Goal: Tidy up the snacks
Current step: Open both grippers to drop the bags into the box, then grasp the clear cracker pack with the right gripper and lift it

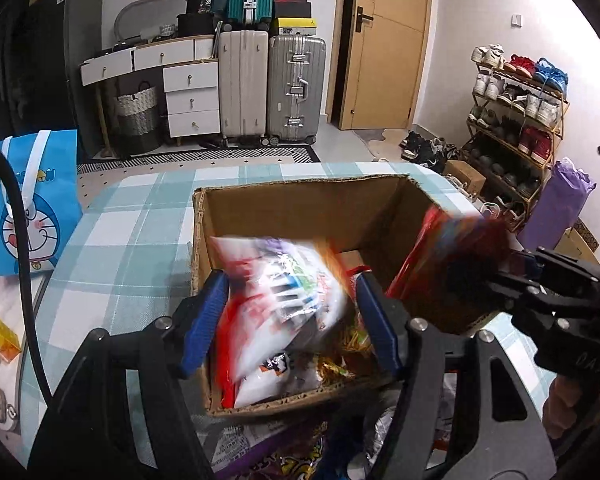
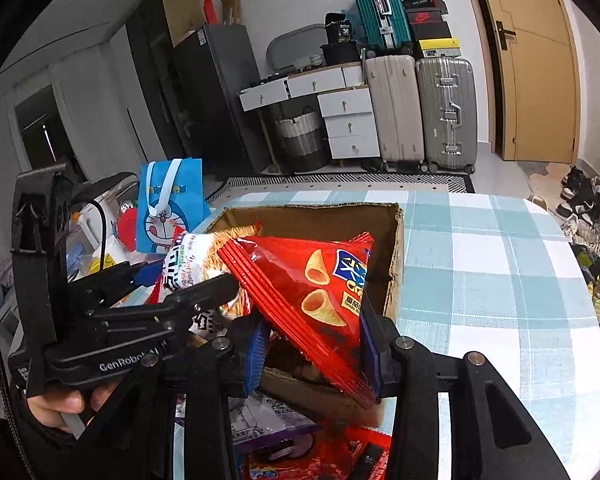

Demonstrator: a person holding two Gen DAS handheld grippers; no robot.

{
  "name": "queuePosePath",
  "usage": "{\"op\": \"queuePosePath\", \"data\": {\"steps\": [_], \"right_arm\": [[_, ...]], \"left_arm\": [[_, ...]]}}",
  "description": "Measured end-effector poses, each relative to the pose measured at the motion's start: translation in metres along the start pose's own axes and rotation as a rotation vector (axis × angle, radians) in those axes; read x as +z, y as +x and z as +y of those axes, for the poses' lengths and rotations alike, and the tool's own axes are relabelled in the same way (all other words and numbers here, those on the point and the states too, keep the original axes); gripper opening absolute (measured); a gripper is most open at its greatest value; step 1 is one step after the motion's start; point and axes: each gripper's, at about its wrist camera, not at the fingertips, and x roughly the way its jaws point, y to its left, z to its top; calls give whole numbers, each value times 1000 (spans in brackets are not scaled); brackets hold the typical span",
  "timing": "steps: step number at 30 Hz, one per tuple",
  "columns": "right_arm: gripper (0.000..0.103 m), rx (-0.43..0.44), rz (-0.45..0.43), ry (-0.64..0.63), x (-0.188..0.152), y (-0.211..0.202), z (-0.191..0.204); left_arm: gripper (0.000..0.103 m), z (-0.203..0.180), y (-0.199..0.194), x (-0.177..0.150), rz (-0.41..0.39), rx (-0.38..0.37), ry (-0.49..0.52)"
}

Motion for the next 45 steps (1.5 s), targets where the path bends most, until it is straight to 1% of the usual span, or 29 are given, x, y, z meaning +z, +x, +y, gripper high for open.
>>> {"op": "queuePosePath", "data": {"steps": [2, 3, 5, 7, 9, 12, 14, 19, 22, 25, 29, 31, 34, 35, 38, 43, 45], "right_arm": [[51, 26, 4, 17, 0, -1, -3], [56, 44, -1, 25, 0, -4, -4], [68, 25, -31, 16, -1, -13, -3], [90, 17, -56, 18, -2, -25, -4], [103, 29, -63, 43, -4, -35, -7], [103, 10, -52, 41, -9, -47, -8], [103, -23, -35, 21, -16, -53, -6], [103, -41, 5, -3, -36, -66, 0], [103, -48, 16, -7, -48, -74, 4], [103, -49, 42, -7, -58, -77, 6], [103, -63, 81, -37, -74, -78, 11], [103, -58, 94, -39, -79, -76, 11], [103, -68, 130, -38, -87, -73, 10], [103, -71, 151, -38, -89, -71, 10], [103, -70, 172, -36, -92, -67, 9], [103, -115, 241, -67, -98, -62, 5], [103, -146, 221, -93, -97, -67, 3]], "left_arm": [[82, 3, -9, -4, -8, -12, -1], [85, 5, -14, -4, -14, -26, -6], [87, 6, -22, -6, -12, -25, -13], [92, 10, -32, -8, -8, -23, -26], [103, 15, -42, -13, -22, -28, -48], [103, 24, -62, -26, -48, -17, -51], [103, 29, -75, -36, -58, -11, -62], [103, 37, -103, -69, -68, -14, -79], [103, 38, -113, -89, -59, -7, -75], [103, 36, -121, -105, -42, -24, -58], [103, 31, -122, -120, -22, -21, -42], [103, 28, -119, -122, -1, -28, -40], [103, 24, -118, -124, 8, -30, -36], [103, 23, -118, -124, 13, -35, -31], [103, 18, -112, -121, 30, -37, -10], [103, 13, -108, -121, 50, -46, 5], [103, 12, -108, -122, 53, -47, 14]]}}
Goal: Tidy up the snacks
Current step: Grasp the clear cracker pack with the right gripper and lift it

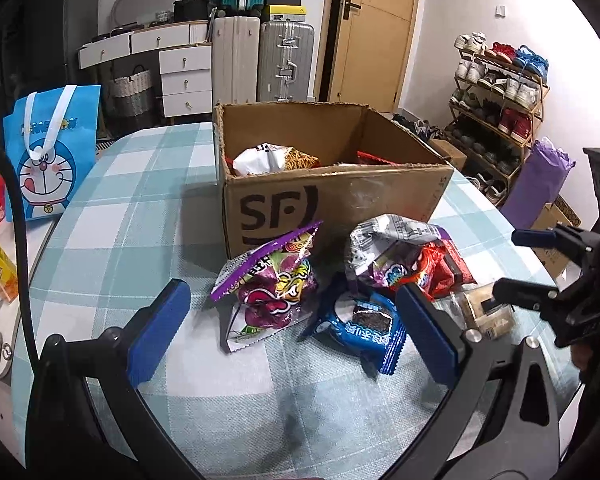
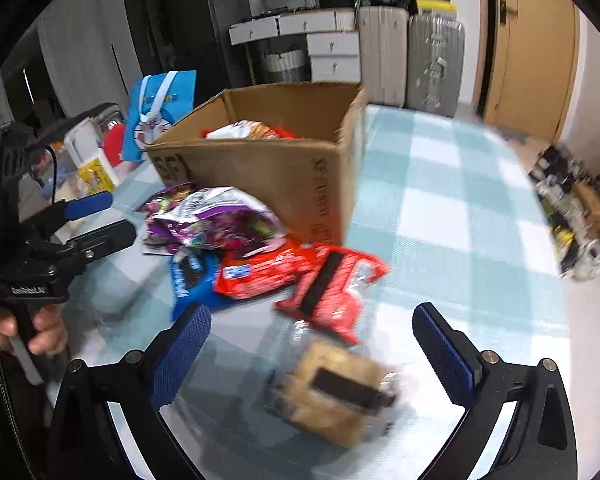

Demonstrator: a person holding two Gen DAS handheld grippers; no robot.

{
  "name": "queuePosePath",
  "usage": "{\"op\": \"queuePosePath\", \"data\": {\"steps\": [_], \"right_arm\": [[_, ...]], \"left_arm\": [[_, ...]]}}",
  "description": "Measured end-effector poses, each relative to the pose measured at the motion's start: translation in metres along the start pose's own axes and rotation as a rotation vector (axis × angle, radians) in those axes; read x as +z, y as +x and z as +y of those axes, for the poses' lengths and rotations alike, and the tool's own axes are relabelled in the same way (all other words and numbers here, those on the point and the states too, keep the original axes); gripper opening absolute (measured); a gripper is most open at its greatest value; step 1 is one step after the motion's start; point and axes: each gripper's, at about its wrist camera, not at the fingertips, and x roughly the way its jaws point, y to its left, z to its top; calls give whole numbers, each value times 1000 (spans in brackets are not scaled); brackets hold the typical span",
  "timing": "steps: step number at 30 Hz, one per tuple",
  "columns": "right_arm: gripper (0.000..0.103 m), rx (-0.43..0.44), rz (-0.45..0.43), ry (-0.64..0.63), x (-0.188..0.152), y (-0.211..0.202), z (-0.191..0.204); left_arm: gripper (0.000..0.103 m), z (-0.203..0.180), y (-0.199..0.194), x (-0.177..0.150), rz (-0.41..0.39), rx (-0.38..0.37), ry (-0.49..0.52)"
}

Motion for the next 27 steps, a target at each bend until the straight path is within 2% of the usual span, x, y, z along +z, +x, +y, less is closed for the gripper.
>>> {"op": "queuePosePath", "data": {"steps": [7, 15, 22, 27], "right_arm": [[103, -35, 86, -38, -10, 6, -16], [103, -51, 186, -56, -18, 32, -2], [103, -114, 260, -114, -29, 46, 2], [103, -91, 289, -103, -34, 42, -13]], "left_arm": [[103, 0, 2, 0, 7, -9, 12], [103, 5, 8, 0, 23, -7, -1], [103, 5, 11, -1, 30, -10, -1], [103, 6, 11, -3, 30, -12, -1]]}}
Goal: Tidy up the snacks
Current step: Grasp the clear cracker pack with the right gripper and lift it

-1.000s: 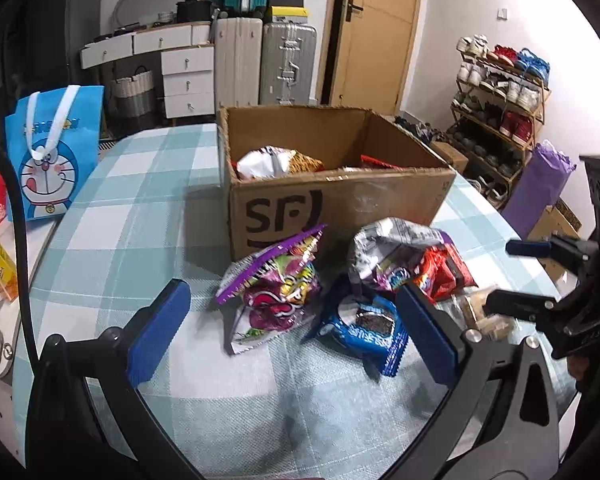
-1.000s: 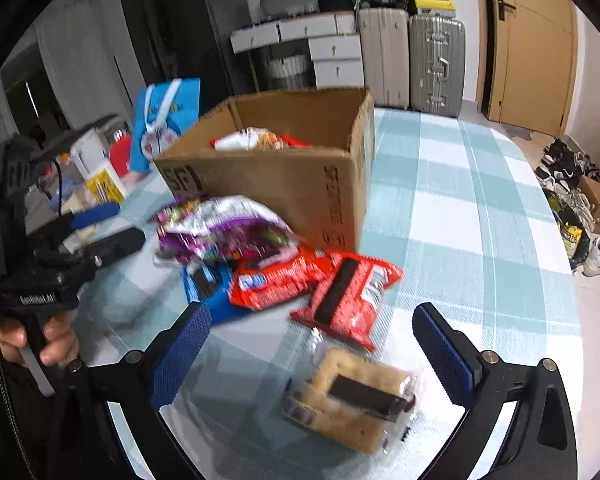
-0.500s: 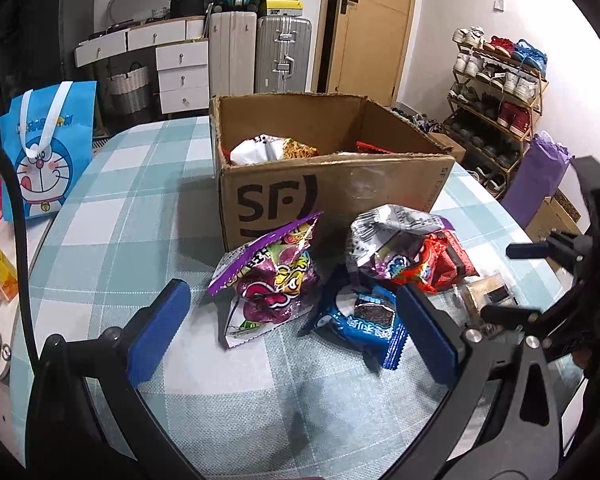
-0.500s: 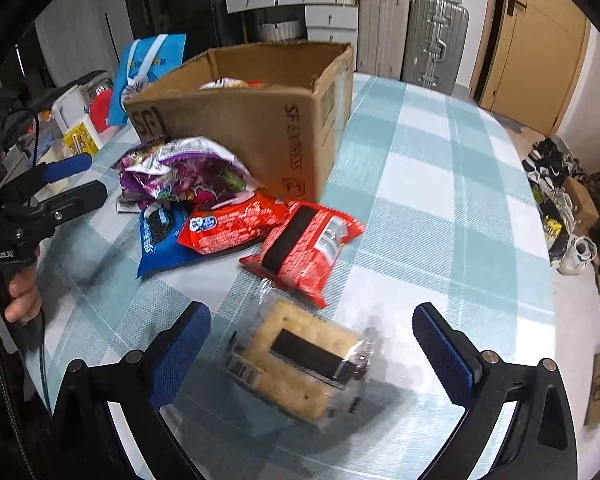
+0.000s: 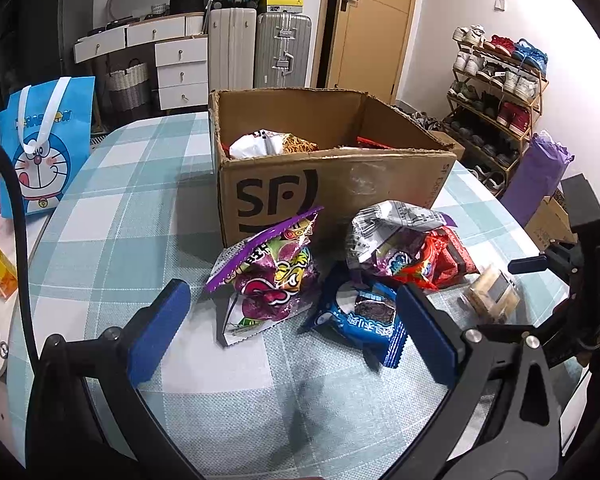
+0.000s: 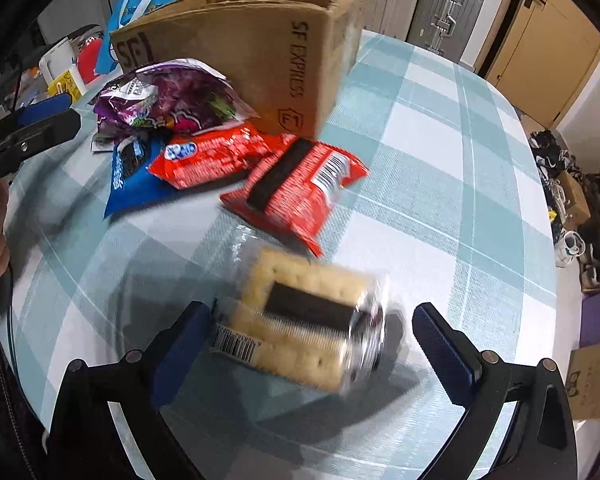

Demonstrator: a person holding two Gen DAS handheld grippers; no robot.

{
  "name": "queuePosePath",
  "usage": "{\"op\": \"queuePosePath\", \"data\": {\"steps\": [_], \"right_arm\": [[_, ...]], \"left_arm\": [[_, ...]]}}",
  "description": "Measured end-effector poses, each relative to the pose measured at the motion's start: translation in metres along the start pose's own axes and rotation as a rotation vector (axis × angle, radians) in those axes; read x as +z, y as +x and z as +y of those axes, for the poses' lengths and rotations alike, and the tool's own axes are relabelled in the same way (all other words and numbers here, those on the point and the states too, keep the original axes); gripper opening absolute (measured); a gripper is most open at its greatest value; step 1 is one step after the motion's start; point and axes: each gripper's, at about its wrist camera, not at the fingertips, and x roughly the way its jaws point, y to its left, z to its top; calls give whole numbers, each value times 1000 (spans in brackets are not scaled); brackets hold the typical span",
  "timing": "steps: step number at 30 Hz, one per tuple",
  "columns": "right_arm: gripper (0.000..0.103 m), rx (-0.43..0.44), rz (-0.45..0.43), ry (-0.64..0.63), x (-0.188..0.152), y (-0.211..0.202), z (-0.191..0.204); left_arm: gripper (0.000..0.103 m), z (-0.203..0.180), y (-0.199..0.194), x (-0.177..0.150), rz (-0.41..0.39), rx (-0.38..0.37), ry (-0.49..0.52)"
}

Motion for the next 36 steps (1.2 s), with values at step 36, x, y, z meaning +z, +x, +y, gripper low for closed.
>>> {"op": "queuePosePath", "data": {"steps": [36], "right_arm": [[63, 75, -184, -2, -18, -54, -26]], "left_arm": [[103, -1, 7, -2, 18, -6, -4]]}}
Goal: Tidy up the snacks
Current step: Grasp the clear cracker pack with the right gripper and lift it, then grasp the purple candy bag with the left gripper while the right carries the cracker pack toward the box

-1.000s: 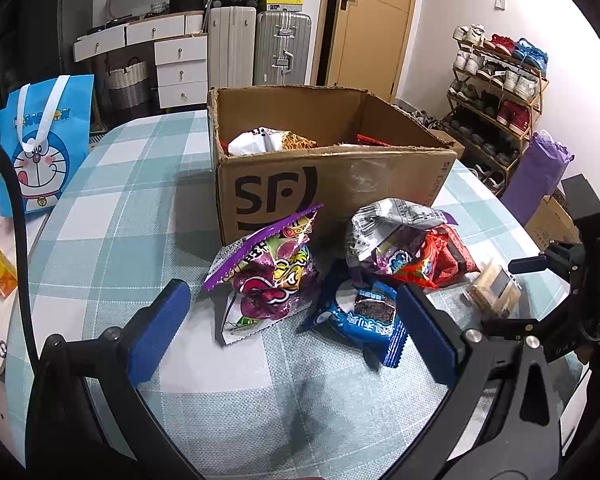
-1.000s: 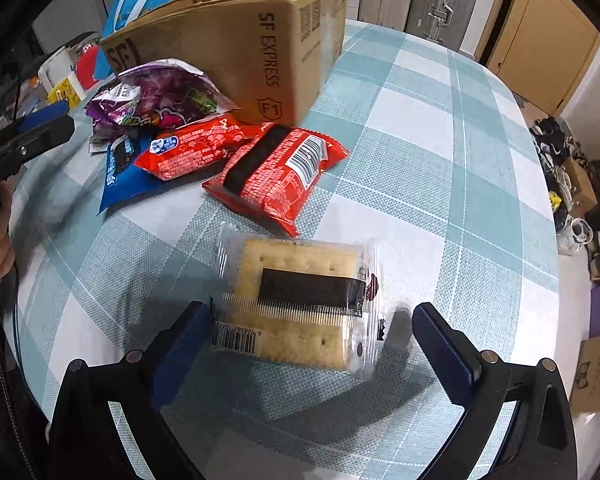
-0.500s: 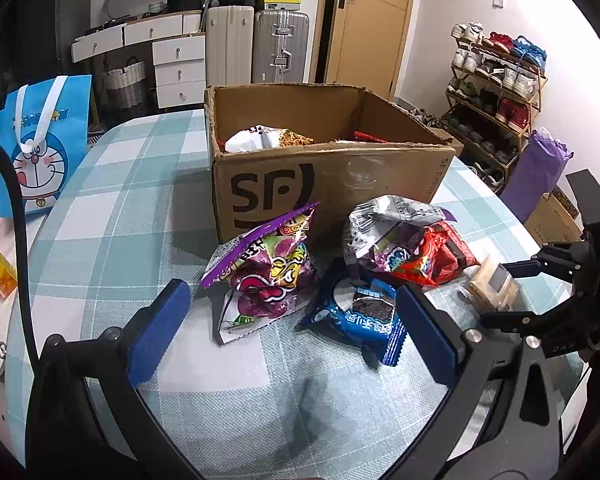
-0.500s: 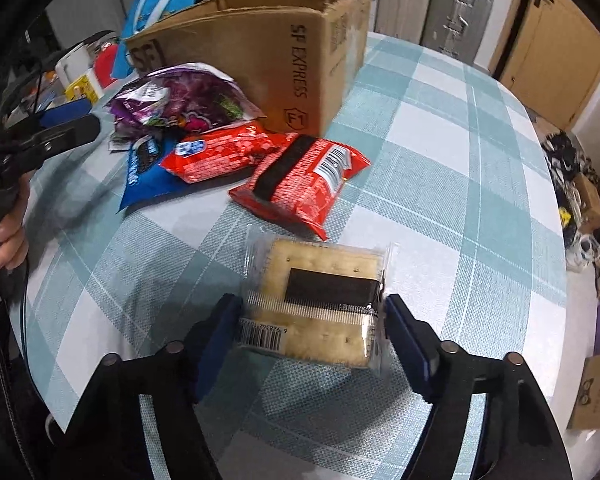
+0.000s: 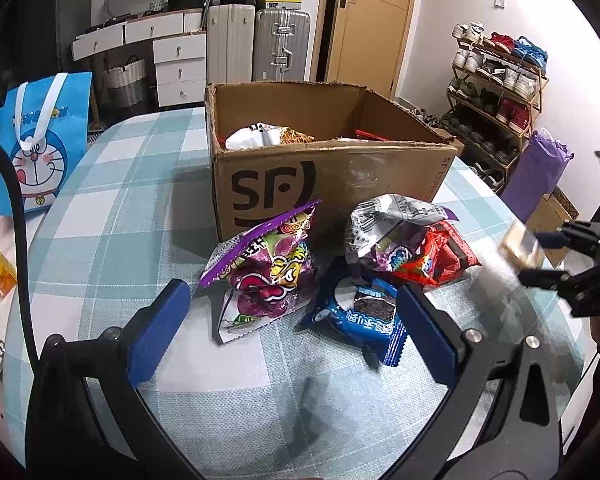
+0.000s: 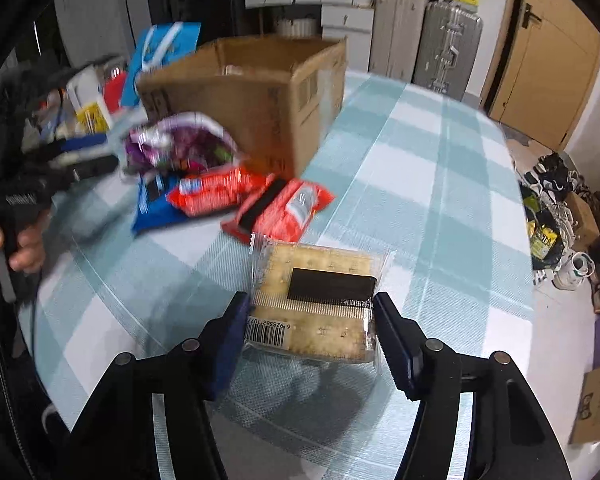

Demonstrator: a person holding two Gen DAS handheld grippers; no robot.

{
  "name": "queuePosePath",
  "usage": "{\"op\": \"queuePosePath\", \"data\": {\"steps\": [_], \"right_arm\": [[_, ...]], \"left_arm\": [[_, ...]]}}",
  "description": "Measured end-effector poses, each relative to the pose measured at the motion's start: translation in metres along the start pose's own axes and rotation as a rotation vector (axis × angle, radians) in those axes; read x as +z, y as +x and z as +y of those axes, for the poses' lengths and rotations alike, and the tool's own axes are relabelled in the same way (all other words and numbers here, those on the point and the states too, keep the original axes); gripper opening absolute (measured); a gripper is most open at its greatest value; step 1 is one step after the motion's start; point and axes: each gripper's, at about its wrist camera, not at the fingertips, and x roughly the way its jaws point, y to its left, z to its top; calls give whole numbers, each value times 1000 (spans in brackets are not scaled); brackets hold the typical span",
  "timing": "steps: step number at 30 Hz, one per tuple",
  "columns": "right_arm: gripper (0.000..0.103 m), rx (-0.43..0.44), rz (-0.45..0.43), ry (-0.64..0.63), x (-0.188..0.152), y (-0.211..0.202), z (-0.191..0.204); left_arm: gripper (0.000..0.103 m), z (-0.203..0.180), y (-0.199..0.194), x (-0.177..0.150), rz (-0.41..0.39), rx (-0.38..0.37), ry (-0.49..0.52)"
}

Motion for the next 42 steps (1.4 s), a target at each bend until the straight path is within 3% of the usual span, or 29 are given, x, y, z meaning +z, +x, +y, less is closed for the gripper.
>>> {"op": "queuePosePath", "data": {"steps": [10, 17, 23, 28, 32, 42], "right_arm": [[63, 34, -173, 110, 16, -26, -8], [63, 55, -202, 166, 20, -23, -15], [63, 68, -201, 178, 21, -17, -14], [63, 79, -187, 167, 21, -12, -9], [63, 86, -188, 164, 22, -11, -7], [63, 91, -201, 155, 23, -12, -5]], "left_arm": [[103, 18, 14, 1, 24, 79, -56], [101, 35, 32, 5, 54, 78, -120], [89, 43, 49, 4, 74, 63, -155], [71, 44, 63, 4, 102, 25, -149], [40, 38, 63, 3, 88, -8, -125], [35, 37, 51, -2, 67, -11, -111]]}}
